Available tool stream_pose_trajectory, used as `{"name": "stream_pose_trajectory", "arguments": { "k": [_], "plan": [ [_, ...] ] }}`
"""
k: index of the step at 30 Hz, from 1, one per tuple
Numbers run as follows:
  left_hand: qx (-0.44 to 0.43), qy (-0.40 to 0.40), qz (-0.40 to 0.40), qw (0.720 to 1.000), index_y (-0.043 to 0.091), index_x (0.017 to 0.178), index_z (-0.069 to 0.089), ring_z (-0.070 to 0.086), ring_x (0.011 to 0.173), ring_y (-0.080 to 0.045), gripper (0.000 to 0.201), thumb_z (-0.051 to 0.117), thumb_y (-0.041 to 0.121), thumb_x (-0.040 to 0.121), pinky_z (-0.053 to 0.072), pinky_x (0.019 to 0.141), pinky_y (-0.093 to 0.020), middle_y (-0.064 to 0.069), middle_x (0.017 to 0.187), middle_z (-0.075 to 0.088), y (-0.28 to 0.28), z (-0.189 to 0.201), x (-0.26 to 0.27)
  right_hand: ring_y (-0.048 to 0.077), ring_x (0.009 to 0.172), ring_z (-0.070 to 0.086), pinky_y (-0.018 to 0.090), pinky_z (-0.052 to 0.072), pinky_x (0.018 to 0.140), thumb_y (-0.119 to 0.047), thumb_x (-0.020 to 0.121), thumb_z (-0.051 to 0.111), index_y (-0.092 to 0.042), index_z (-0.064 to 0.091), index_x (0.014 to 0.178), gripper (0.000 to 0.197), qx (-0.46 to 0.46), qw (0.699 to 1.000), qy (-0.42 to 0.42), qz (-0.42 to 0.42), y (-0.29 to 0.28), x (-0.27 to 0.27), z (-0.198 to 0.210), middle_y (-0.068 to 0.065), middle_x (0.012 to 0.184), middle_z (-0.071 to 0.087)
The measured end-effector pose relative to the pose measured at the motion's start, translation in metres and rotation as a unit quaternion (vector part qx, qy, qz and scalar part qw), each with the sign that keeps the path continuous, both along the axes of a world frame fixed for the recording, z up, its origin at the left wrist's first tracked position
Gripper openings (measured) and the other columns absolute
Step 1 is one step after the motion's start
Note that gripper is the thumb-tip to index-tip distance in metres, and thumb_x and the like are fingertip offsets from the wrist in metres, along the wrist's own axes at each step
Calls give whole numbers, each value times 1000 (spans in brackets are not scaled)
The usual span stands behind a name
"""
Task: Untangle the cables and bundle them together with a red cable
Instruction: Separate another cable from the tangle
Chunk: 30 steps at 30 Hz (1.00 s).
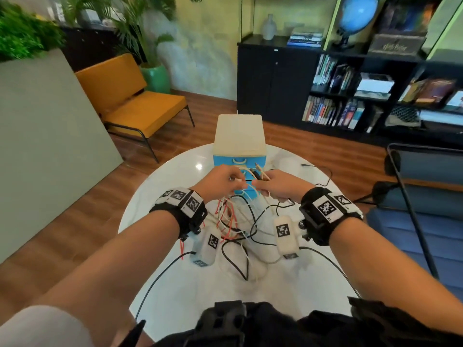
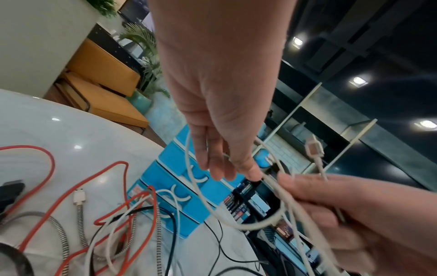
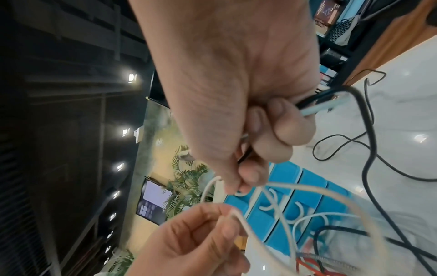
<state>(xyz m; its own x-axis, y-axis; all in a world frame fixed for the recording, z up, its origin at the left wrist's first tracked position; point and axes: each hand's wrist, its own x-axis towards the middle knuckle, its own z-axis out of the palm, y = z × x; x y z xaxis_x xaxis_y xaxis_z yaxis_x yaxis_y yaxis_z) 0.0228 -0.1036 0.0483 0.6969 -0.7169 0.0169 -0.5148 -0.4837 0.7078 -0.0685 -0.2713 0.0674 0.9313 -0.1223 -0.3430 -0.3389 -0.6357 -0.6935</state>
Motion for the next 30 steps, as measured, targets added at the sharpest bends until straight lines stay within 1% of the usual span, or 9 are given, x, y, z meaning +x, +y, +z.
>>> {"name": "stream_pose_trajectory", "arguments": {
  "k": [5,10,13,17,19,21,24,27,30],
  "plan": [
    [13,17,-2,1000,16,79,69,61,69,-5,9,77,17,76,46,60,-12,-3,81,70,16,-13,17,17,48,35,22,31,44,-33,94,54,-12,55,69,33,-61,997,36,-36,-22,2,-7,12,71,47],
    [-37,66,12,997,11,81,70,67,69,-14,10,77,14,76,54,65,-21,0,76,68,0,-13,14,14,49,38,21,33,44,-59,88,57,-12,57,74,49,-52,997,53,-5,-17,6,-11,2,62,49],
    [-85,93,12,992,1,86,68,62,59,2,12,75,8,78,47,55,-9,6,76,64,-17,-12,7,12,46,40,17,33,41,-45,93,58,-16,54,67,39,-66,997,33,35,-11,9,-13,-5,56,47],
    [-59,96,-10,994,6,99,68,61,70,8,19,73,10,81,50,63,-10,8,91,63,-27,-24,9,11,46,41,11,31,34,-30,94,58,-16,54,64,34,-113,992,52,28,-21,16,-19,-3,58,49],
    [-33,78,6,996,11,106,64,62,85,1,25,73,15,82,53,75,-15,6,99,64,-25,-34,14,13,55,48,17,37,45,-27,93,58,-14,55,69,28,-164,982,91,11,-33,18,-22,-1,65,55],
    [-26,90,29,995,10,101,63,64,80,-8,18,68,18,86,54,68,-14,0,96,65,-19,-41,18,22,78,59,24,40,63,-25,92,58,-8,61,89,18,-214,970,111,-30,-49,20,-27,7,87,64],
    [115,102,-3,988,12,85,63,64,62,-9,17,57,26,93,50,53,-12,0,78,66,-8,-44,26,34,105,60,31,42,74,-22,94,55,0,60,113,30,-236,955,63,-172,-70,20,-37,18,113,64],
    [306,137,-51,941,12,69,64,66,64,-19,30,52,26,93,56,62,-24,-4,73,69,0,-56,30,35,106,61,32,42,75,-35,94,61,3,58,114,43,-228,946,38,-229,-78,21,-44,19,114,64],
    [401,139,-16,905,3,93,70,66,71,-26,27,55,26,92,48,54,-19,-13,94,72,5,-78,29,34,112,58,33,41,78,-41,90,66,4,54,121,56,-207,953,98,-197,-76,22,-46,19,118,62]
  ]
}}
